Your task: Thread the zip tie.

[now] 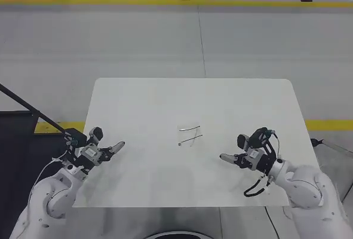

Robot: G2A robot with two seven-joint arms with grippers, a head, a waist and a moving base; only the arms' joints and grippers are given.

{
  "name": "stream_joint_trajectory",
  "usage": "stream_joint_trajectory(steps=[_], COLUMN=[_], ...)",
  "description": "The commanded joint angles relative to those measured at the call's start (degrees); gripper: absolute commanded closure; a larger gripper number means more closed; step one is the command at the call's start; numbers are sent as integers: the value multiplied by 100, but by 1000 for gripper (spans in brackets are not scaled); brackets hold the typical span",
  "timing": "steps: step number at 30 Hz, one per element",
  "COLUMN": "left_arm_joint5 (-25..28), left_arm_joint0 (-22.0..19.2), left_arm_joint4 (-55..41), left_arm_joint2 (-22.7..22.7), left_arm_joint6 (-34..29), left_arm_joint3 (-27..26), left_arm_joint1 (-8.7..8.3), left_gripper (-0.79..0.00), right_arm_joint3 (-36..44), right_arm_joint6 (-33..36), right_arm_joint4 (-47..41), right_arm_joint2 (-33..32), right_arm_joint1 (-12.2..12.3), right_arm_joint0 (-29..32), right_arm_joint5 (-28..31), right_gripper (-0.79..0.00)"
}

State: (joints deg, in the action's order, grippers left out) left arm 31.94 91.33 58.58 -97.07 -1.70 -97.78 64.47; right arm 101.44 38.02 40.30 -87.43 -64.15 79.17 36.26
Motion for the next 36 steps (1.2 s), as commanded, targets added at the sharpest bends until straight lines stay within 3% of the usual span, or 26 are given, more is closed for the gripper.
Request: stream_joint_trajectory(steps=[1, 5, 8, 15, 20, 24, 25, 28, 32, 36], left_arm_joint5=[1, 35, 421, 1243, 1452, 1452, 1452, 1452, 1452, 1452], left_arm_joint0=[0, 4, -119, -622, -692, -692, -692, -692, -692, -692], left_arm_joint4=[0, -12, -403, -1863, -2097, -2097, -2097, -2097, -2097, -2097], left_arm_joint2=[0, 37, 185, 181, 103, 103, 103, 103, 103, 103], left_arm_joint6=[0, -16, -270, -1241, -1505, -1505, -1505, -1505, -1505, -1505], left_arm_joint3=[0, -19, 43, 552, 597, 597, 597, 597, 597, 597], left_arm_joint1=[0, 2, -6, -82, -134, -134, -134, -134, -134, -134], left_gripper=[-785, -785, -785, -785, -785, -785, -785, -785, -785, -785], right_arm_joint3=[1, 0, -242, -1521, -2469, -3044, -3149, -3437, -3737, -3955], right_arm_joint6=[-1, 60, 333, 1967, 2602, 2543, 2508, 2404, 2295, 2221], right_arm_joint4=[5, 48, -642, -2769, -3327, -3307, -3284, -3160, -3077, -2949], right_arm_joint2=[0, 53, 243, 843, 1355, 1697, 1779, 1987, 2211, 2436], right_arm_joint1=[0, 3, 4, 7, -43, -109, -126, -169, -221, -273], right_arm_joint0=[1, -1, -260, -1588, -2419, -2896, -2980, -3208, -3448, -3640], right_arm_joint5=[0, -2, 65, -46, -350, -567, -600, -729, -834, -987], right_gripper=[-785, -785, -785, -785, -785, -776, -727, -686, -573, -563])
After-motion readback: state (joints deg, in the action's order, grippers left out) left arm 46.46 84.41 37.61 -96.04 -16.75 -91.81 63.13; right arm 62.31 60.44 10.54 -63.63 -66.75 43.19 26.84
